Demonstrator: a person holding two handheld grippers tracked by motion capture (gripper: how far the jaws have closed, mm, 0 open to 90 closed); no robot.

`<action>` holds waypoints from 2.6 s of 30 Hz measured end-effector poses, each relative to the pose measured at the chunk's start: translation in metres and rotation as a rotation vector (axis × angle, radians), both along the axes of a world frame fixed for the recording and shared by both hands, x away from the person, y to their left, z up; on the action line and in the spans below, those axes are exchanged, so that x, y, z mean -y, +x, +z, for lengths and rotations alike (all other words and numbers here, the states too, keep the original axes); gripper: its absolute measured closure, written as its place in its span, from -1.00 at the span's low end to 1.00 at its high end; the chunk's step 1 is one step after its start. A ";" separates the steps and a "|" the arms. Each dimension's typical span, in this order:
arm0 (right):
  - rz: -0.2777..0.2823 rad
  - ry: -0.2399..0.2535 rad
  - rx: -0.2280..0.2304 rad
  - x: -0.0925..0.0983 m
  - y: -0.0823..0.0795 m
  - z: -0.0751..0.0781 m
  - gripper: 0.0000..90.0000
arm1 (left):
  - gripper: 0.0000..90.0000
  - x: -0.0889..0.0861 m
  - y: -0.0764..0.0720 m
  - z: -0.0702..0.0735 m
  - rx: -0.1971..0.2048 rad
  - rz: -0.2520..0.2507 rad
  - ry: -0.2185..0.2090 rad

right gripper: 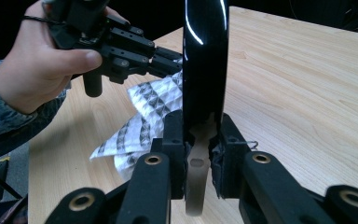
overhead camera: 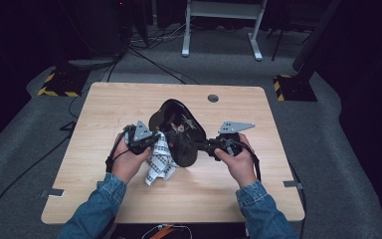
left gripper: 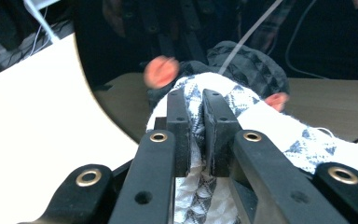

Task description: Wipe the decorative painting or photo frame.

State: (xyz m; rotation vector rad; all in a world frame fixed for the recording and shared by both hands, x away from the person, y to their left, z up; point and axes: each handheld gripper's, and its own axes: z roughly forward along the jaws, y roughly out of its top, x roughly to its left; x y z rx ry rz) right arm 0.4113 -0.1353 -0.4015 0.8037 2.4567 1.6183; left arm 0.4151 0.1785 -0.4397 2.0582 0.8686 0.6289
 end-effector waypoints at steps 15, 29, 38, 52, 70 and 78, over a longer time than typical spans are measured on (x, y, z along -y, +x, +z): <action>-0.004 -0.003 -0.002 0.000 0.000 0.001 0.74 | 0.84 0.032 -0.017 0.002 -0.012 -0.086 -0.011; 0.000 -0.002 -0.004 0.001 0.000 0.001 0.74 | 0.84 0.025 -0.015 -0.004 -0.014 -0.090 -0.014; 0.003 0.001 -0.008 0.003 0.000 0.000 0.74 | 0.84 0.008 -0.005 -0.012 -0.028 -0.028 -0.018; 0.006 0.003 -0.010 0.002 0.000 0.000 0.74 | 0.84 -0.010 0.005 -0.018 -0.052 0.038 -0.029; 0.005 0.004 -0.010 0.003 0.001 0.000 0.74 | 0.84 0.035 -0.019 -0.017 -0.050 -0.124 0.006; 0.004 0.003 -0.012 0.003 0.001 0.000 0.73 | 0.84 0.015 -0.007 -0.028 -0.078 -0.054 0.021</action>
